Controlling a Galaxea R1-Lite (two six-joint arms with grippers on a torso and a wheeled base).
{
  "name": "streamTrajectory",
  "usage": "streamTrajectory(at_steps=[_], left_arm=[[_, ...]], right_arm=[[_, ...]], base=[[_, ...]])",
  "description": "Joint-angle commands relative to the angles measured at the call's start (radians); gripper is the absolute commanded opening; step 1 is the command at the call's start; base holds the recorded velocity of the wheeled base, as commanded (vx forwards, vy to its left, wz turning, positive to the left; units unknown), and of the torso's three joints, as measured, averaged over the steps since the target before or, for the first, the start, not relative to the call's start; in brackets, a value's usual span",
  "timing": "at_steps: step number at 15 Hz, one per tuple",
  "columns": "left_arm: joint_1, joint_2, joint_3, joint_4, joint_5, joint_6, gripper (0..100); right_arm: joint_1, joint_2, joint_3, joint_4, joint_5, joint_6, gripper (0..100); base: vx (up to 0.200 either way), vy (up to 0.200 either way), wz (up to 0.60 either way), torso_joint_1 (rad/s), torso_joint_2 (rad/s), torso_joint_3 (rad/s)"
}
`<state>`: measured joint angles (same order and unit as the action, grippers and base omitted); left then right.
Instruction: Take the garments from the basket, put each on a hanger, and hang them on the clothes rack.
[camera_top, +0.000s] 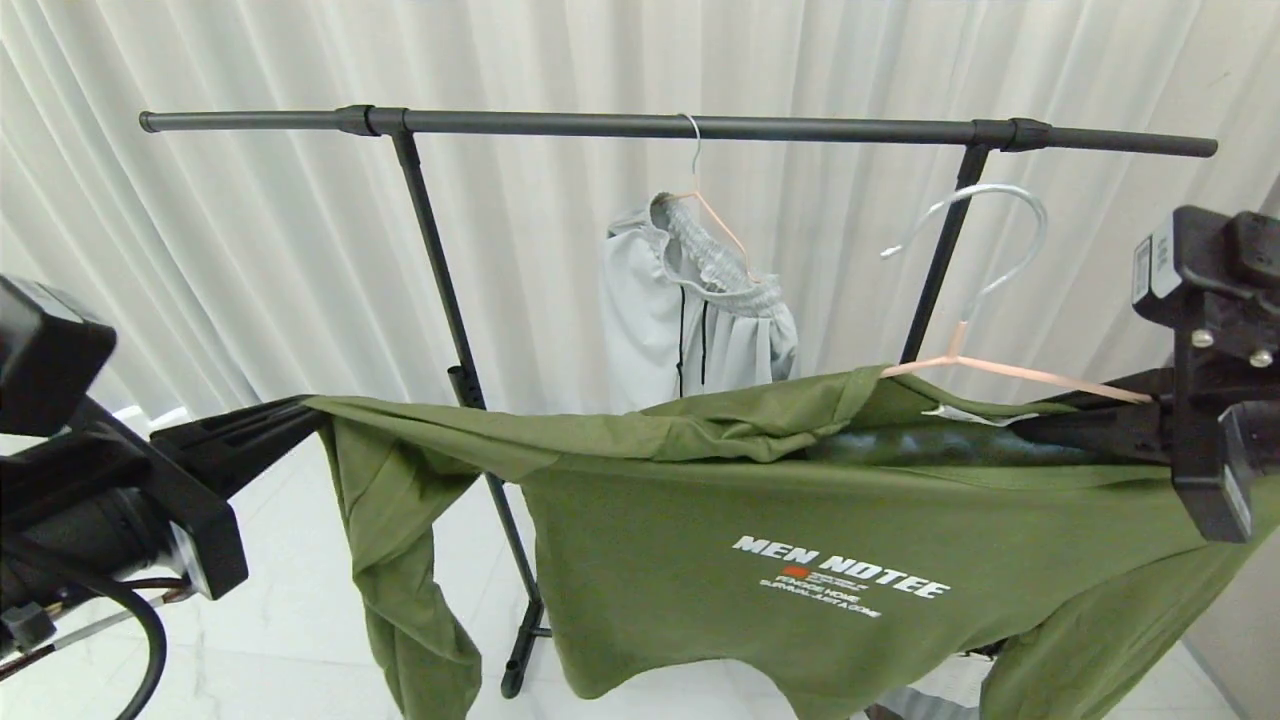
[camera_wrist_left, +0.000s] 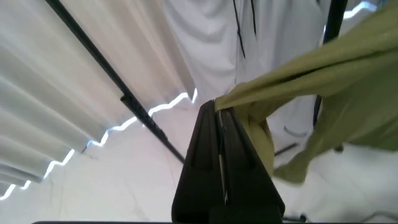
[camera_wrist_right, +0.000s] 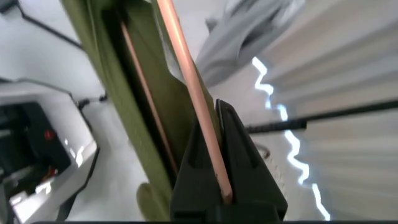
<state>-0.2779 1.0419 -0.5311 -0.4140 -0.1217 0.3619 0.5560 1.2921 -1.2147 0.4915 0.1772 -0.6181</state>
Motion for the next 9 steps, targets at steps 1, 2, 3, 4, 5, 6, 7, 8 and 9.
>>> streamTrajectory(at_steps=[1,2,3,4,5,6,7,8,9], left_arm=[[0.000,-0.020,-0.029,0.000,0.001,-0.004,0],[0.000,-0.023,-0.046,0.000,0.001,-0.004,0],[0.000,-0.022,-0.053,0.000,0.001,-0.004,0],[0.000,-0.016,-0.050,0.000,0.004,-0.001,0],[0.014,-0.008,-0.037,0.001,0.014,0.002,0],[0.054,0.015,-0.004,0.000,0.036,0.011,0],[0.074,0.027,0.010,0.000,0.045,0.012,0],[0.082,0.040,0.025,0.000,0.056,0.025,0],[0.094,0.056,0.062,0.000,0.080,0.054,0]], right_arm=[[-0.008,-0.028,0.035,0.006,-0.002,0.000,0],[-0.014,-0.031,0.043,0.019,-0.004,0.000,0],[-0.014,-0.031,0.043,0.024,-0.002,-0.002,0],[-0.011,-0.031,0.043,0.022,-0.001,-0.002,0],[-0.011,-0.031,0.040,0.018,0.007,-0.002,0],[-0.011,-0.033,0.035,0.015,0.016,0.001,0],[-0.011,-0.036,0.032,0.013,0.036,0.004,0],[-0.014,-0.048,0.030,-0.002,0.082,0.011,0],[-0.014,-0.054,0.032,-0.022,0.120,0.031,0]], base=[[0.000,0.000,0.00,0.000,0.00,0.000],[0.000,0.000,0.00,0.000,0.00,0.000],[0.000,0.000,0.00,0.000,0.00,0.000],[0.000,0.000,0.00,0.000,0.00,0.000],[0.000,0.000,0.00,0.000,0.00,0.000],[0.000,0.000,0.00,0.000,0.00,0.000],[0.000,0.000,0.00,0.000,0.00,0.000],[0.000,0.000,0.00,0.000,0.00,0.000],[0.000,0.000,0.00,0.000,0.00,0.000]])
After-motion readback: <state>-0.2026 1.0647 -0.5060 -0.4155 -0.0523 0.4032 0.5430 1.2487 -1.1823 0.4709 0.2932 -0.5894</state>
